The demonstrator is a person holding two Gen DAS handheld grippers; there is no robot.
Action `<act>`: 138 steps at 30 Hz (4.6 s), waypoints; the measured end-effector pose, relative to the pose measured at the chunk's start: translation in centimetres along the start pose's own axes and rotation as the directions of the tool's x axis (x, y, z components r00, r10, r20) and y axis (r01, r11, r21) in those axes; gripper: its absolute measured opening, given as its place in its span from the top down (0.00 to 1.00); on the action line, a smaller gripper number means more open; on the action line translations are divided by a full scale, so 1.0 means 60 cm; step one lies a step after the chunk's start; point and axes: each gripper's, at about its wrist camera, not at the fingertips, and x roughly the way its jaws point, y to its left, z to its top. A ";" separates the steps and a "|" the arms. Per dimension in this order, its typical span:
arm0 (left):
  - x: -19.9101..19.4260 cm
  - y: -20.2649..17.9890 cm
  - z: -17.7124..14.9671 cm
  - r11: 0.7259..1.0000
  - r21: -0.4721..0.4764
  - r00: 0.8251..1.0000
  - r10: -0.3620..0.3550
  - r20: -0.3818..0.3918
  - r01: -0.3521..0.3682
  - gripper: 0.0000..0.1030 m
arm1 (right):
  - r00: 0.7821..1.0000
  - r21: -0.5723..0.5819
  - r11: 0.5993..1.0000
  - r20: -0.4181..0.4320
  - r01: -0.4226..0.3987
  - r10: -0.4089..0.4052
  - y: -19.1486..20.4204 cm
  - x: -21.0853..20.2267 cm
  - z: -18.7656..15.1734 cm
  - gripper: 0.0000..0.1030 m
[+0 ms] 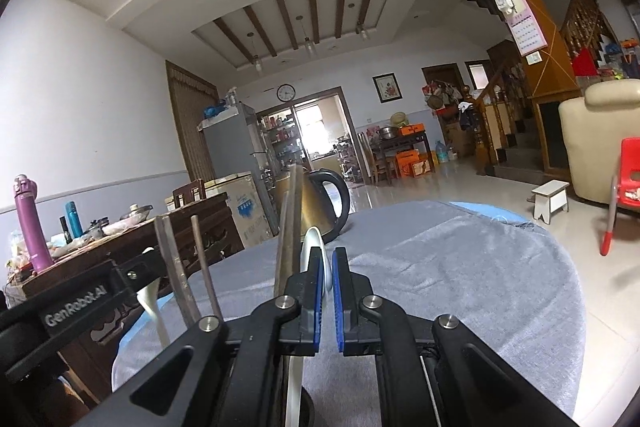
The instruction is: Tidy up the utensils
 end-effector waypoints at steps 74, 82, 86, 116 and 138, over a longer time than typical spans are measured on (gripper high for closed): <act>0.004 -0.009 -0.020 0.999 0.019 0.991 -0.023 -0.131 0.025 0.70 | 0.993 -0.048 0.998 -0.111 -0.052 0.047 -0.001 -0.018 -0.014 0.94; 0.005 -0.003 -0.018 1.000 0.013 0.989 -0.017 -0.149 0.019 0.56 | 0.990 -0.028 0.998 -0.133 -0.060 0.056 -0.005 -0.015 -0.012 0.94; 0.005 0.001 -0.017 1.000 0.012 0.988 -0.013 -0.156 0.015 0.47 | 0.989 -0.021 0.998 -0.137 -0.061 0.058 -0.007 -0.015 -0.011 0.92; -0.037 0.029 0.012 0.955 0.233 0.915 0.250 -0.315 -0.181 0.15 | 0.969 -0.047 0.999 -0.248 -0.019 0.006 -0.009 -0.042 0.052 0.35; -0.139 0.017 0.089 0.899 0.305 0.898 0.385 -0.212 -0.313 0.11 | 0.910 -0.173 0.984 -0.414 -0.049 -0.027 0.026 -0.136 0.102 0.28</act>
